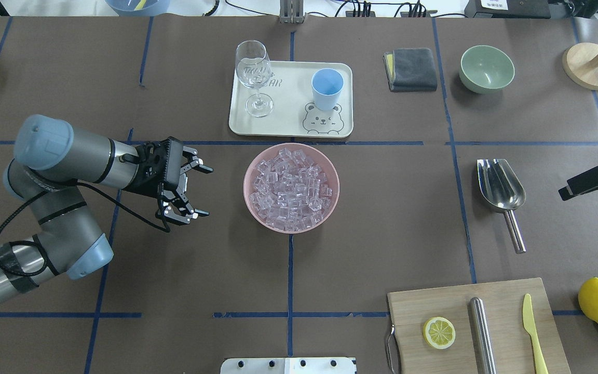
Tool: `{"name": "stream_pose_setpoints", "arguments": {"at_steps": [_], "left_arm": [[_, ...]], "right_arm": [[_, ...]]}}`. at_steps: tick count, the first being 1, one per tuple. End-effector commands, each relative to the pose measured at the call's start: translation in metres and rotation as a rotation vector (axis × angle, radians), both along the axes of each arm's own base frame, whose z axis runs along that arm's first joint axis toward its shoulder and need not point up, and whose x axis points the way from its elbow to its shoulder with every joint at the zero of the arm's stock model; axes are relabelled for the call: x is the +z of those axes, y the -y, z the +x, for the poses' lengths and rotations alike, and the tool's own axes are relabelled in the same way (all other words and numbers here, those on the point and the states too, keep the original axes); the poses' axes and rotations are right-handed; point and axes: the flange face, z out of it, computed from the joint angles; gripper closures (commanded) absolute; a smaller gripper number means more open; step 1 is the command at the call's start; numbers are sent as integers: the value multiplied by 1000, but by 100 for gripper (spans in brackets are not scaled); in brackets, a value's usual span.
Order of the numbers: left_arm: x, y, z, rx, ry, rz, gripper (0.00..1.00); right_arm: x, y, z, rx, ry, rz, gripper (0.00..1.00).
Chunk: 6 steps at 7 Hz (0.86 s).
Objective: Put ice in cup with scoop
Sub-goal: 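Move the left gripper beside the pink bowl while the right reaches for the scoop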
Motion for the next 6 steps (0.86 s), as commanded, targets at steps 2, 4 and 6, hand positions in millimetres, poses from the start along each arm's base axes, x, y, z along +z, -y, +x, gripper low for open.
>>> {"name": "stream_pose_setpoints", "arguments": {"at_steps": [2,4,6], "left_arm": [[-6,-3,29,-60,11,10,0],[-12,8,46,-62,41,-22,0],[-24,12,53,-60,51,-24,0]], "right_arm": [[15,-46,-29,70,34,-87,0],[-6,-61,-67,123,7,-119,0],[-5,-69,-90,135,-24,-118,0]]}}
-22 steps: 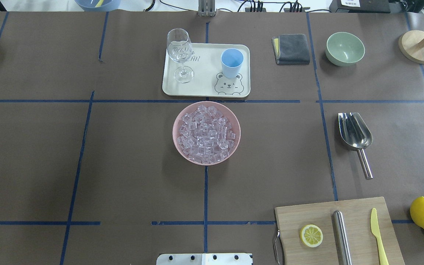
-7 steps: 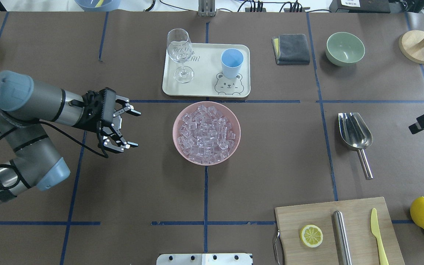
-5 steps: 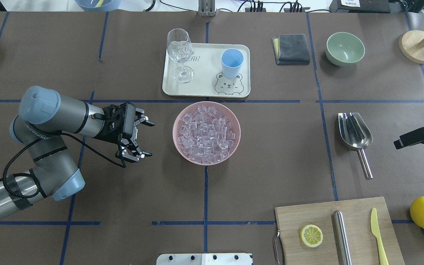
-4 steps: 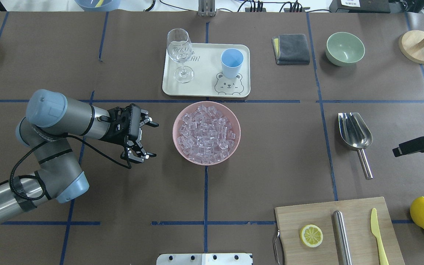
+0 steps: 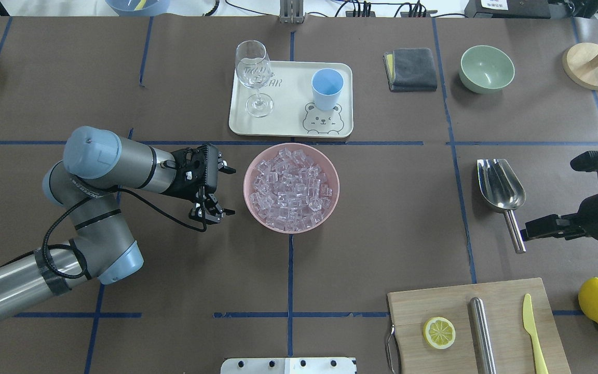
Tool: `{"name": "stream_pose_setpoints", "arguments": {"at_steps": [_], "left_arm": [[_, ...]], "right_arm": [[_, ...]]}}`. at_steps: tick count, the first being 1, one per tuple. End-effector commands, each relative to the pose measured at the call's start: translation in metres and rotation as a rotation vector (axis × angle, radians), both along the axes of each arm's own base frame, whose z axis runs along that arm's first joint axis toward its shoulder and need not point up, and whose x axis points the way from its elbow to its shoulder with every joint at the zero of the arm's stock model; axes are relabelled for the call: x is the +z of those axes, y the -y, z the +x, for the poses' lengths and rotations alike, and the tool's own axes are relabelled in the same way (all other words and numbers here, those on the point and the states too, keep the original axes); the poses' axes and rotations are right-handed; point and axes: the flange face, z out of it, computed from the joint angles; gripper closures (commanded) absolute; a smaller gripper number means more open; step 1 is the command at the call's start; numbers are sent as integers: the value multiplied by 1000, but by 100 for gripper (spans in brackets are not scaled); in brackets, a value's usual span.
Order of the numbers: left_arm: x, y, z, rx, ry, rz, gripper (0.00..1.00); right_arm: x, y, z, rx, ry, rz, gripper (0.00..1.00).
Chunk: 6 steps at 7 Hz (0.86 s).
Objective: Put ice in cup with scoop
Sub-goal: 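Lower the right gripper onto the metal scoop handle and close it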
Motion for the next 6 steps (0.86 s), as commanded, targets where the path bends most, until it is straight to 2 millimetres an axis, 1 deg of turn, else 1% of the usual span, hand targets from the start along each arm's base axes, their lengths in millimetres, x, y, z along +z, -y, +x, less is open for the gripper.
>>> {"name": "stream_pose_setpoints", "arguments": {"at_steps": [1,2,3,4,5,6], "left_arm": [[-4,1,3,1,4,-5,0],[-2,2,4,1,9,-11,0],[-2,1,3,0,4,-4,0],[-1,-1,2,2,-4,3,0],[-1,-1,2,2,-4,3,0],[0,0,1,0,-3,2,0]], "right_arm": [[9,-7,-26,36,-64,14,0],[16,4,-50,60,-91,40,0],[35,12,-58,64,-120,28,0],[31,21,-67,82,-123,49,1],[41,19,-71,72,-136,40,4],[42,20,-82,60,-139,42,4]]}}
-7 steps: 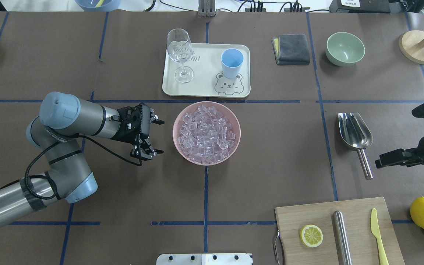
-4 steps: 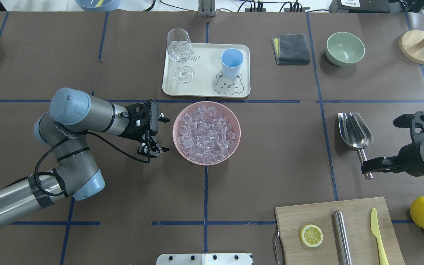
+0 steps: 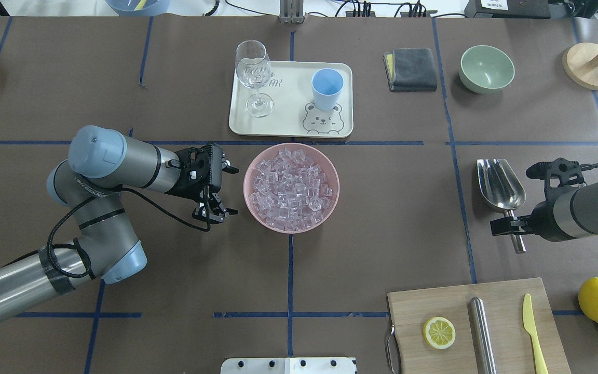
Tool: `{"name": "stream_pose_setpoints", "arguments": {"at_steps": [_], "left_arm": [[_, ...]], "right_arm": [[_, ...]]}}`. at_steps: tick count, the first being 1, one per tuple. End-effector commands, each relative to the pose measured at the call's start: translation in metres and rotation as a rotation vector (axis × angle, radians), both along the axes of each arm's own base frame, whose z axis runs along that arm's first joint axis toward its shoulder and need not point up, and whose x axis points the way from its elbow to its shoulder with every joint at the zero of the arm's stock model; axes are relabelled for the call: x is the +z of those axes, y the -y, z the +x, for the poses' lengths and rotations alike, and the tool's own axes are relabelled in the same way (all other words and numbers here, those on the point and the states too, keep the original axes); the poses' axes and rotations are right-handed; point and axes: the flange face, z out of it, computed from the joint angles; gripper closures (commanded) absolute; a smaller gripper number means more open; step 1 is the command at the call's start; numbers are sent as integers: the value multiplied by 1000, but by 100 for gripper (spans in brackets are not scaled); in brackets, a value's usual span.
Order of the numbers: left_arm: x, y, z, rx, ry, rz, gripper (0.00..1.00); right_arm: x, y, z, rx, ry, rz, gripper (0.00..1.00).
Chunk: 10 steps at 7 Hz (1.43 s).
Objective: Put ice in cup with scoop
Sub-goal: 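Lower the right gripper onto the metal scoop handle and close it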
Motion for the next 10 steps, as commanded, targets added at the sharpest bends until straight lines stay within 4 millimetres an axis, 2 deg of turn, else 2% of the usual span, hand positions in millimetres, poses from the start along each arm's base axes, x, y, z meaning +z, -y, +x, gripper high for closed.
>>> {"name": "stream_pose_setpoints", "arguments": {"at_steps": [1,2,3,4,6,7,8,10], "left_arm": [[1,0,-1,-3,0,-1,0],[1,1,-1,-3,1,-3,0],[1,1,-1,-3,2,-6,0],[1,1,-1,-3,2,-6,0],[2,1,-1,-3,5,-7,0],[3,1,-1,-3,6,-8,0],[3,2,-1,-5,9,-14,0],[4,1,0,-5,13,-21,0]], "right_arm": [[14,4,-16,-12,-20,-8,8],[14,4,-15,-14,-21,-8,19],[13,4,-15,-19,-16,-3,68],[11,4,-14,-22,2,15,100],[15,1,-9,-27,6,8,100],[-19,-2,0,-26,56,41,100],[-38,-11,12,-77,86,96,100],[-82,-21,22,-113,147,184,100]]}}
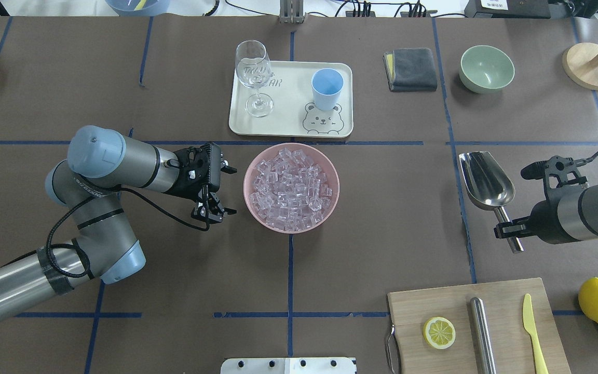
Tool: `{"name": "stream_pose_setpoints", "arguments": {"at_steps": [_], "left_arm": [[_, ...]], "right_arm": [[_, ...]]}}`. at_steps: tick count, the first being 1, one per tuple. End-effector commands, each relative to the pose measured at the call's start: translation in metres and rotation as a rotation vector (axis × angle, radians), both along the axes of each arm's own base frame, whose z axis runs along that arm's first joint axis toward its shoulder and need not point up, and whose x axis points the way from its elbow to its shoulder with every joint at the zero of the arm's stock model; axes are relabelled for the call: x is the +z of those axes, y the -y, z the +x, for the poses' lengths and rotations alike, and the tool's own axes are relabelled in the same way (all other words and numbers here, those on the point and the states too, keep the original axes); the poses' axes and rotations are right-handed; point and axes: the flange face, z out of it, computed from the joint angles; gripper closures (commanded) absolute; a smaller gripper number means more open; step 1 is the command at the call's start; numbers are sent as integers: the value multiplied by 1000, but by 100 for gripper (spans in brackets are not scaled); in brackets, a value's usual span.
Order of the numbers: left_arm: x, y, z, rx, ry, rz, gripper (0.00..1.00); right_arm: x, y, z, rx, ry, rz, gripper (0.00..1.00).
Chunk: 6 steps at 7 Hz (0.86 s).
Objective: Put ice in cup with scoop
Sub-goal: 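Lower the right gripper onto the metal scoop handle and close it, then lift the scoop with the right gripper and carry it over the pink bowl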
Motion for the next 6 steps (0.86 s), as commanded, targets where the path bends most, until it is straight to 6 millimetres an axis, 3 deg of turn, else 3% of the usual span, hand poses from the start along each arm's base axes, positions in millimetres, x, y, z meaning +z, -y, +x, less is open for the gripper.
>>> {"name": "stream_pose_setpoints", "arguments": {"at_steps": [1,4,6], "left_arm": [[-1,0,1,-8,-6,-58,0],[-4,-1,4,-1,-11,-69,0],[-5,-4,7,5,-13,-69,0]], "right_arm": [[-53,-14,13,-70,107,47,100],[-100,-11,-6,-237,180,264,100],[-156,12,-38,-316,124,325,100]]}}
